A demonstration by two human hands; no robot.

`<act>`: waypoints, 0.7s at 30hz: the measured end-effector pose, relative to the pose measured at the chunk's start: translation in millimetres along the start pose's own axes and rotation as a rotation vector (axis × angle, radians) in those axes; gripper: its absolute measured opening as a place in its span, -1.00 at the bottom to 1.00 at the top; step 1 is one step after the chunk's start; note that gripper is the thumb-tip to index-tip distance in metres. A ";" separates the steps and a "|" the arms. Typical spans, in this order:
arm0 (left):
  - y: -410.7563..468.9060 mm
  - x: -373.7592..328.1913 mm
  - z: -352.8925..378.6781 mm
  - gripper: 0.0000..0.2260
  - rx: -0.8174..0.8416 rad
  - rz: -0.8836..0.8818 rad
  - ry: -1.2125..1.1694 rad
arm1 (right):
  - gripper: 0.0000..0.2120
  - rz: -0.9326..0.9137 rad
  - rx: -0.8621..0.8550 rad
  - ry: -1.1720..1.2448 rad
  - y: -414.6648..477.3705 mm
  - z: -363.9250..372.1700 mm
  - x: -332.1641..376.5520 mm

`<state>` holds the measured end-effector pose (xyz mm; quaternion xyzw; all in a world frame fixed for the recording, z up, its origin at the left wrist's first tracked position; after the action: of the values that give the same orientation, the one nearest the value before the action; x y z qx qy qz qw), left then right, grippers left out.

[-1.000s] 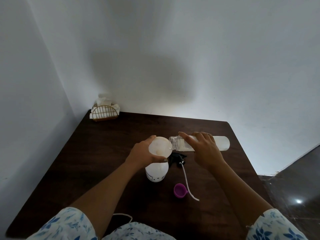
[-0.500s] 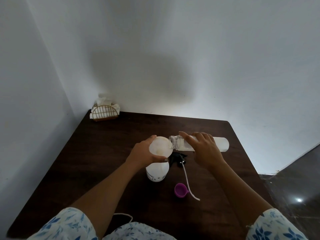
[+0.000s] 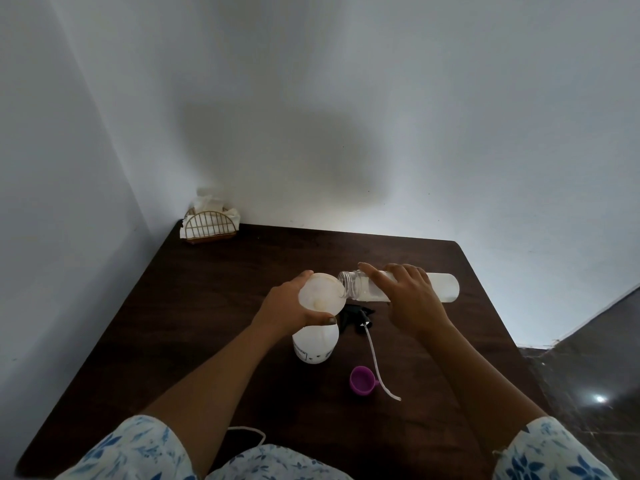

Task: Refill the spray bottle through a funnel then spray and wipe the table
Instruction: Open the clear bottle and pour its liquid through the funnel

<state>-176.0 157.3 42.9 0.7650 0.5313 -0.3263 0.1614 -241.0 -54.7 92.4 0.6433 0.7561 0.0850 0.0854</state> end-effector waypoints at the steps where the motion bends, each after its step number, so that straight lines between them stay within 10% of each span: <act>1: 0.1 -0.1 0.0 -0.01 -0.003 0.002 0.002 | -0.23 0.000 0.000 -0.001 -0.2 -0.2 0.1; 21: -0.3 1.1 0.4 -0.02 -0.009 0.008 -0.005 | -0.21 -0.005 -0.004 0.002 -0.7 -2.1 1.5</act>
<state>-176.1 158.0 41.9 0.7656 0.5291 -0.3253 0.1674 -242.3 -53.3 94.2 0.6411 0.7577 0.0869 0.0859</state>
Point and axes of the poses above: each hand's wrist, its own y-axis towards the middle knuckle, its own z-axis out of the palm, x = y × z, the point moved 3 cm from there along y, towards the middle knuckle, and after that the axes turned 2 degrees about y, right-handed, at the moved point
